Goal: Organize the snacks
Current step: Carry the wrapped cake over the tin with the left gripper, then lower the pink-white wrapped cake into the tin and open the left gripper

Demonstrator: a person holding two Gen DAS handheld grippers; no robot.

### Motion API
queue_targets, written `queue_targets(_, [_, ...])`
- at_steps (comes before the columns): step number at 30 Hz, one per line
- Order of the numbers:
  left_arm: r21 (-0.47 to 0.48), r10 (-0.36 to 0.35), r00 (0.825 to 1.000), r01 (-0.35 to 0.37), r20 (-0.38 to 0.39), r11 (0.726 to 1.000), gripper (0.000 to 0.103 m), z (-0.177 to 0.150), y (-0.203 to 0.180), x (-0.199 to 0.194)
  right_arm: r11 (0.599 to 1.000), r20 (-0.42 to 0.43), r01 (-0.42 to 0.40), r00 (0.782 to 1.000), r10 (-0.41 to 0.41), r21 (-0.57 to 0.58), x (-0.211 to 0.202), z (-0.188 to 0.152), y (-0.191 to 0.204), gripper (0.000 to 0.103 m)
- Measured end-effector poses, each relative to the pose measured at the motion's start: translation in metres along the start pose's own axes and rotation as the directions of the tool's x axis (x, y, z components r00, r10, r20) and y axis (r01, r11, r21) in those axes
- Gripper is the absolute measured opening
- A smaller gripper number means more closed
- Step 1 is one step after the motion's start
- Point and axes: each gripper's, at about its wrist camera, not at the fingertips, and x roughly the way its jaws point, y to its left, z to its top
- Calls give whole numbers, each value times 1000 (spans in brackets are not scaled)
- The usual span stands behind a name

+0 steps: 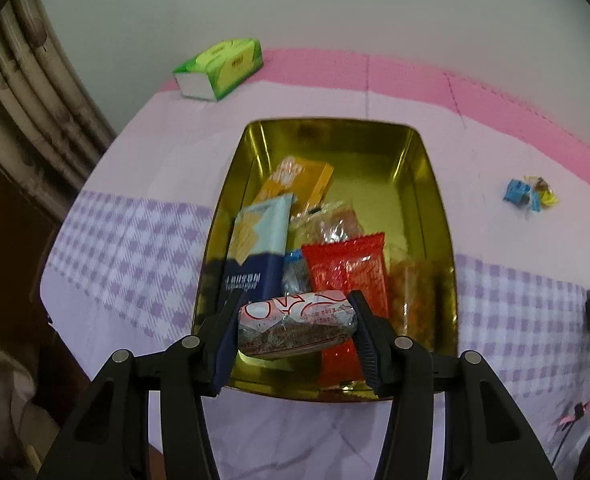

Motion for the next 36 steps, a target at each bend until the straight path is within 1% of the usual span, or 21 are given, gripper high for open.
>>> queue_targets(4, [9, 21, 1000, -21, -12, 1000, 52, -3, 2, 8, 1000, 0, 1, 1000, -1, 1, 0, 0, 1, 36])
queue_targets(15, [6, 17, 996, -17, -87, 1000, 52, -9, 7, 31, 1000, 2, 1, 1000, -1, 1, 0, 1, 1, 37])
queue_targets(18, [24, 22, 996, -20, -85, 999, 52, -9, 4, 34, 1000, 4, 1, 1000, -1, 0, 0, 1, 1, 37])
queue_targets(22, [60, 45, 997, -42, -61, 997, 52, -9, 0, 35, 1000, 1, -3, 1000, 3, 1, 0, 1, 1, 37])
queue_targets(27, [62, 25, 999, -22, -41, 998, 54, -10, 2, 40, 1000, 2, -7, 1000, 7, -10, 1, 1, 0, 37])
queue_targets(31, [43, -14, 999, 15, -35, 999, 54, -9, 6, 43, 1000, 7, -8, 1000, 8, -16, 1, 0, 0, 37])
queue_targets(34, [30, -52, 998, 53, -27, 998, 58, -8, 11, 42, 1000, 8, -5, 1000, 5, -16, 1, 0, 0, 36])
queue_targets(36, [19, -55, 998, 55, -10, 998, 64, -8, 15, 40, 1000, 12, -6, 1000, 6, -10, 1, 0, -1, 36])
